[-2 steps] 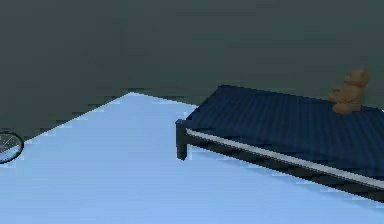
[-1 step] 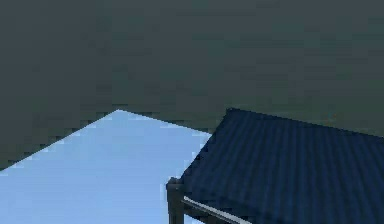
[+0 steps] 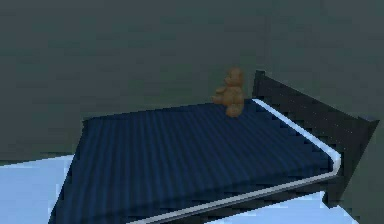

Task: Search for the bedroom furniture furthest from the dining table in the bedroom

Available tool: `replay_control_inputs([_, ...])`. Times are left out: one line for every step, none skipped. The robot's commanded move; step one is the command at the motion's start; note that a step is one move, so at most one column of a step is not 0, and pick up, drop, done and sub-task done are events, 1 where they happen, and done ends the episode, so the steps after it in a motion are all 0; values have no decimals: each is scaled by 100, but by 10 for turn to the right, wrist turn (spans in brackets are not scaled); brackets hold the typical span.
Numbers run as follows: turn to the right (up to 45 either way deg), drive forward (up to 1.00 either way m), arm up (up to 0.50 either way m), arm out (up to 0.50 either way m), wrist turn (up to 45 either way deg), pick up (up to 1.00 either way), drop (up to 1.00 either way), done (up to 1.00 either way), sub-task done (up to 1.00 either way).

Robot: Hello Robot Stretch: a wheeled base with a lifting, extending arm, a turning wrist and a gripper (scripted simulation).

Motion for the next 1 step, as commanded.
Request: replay_control_inputs([0, 0, 0, 0, 0, 0, 0, 100, 0])
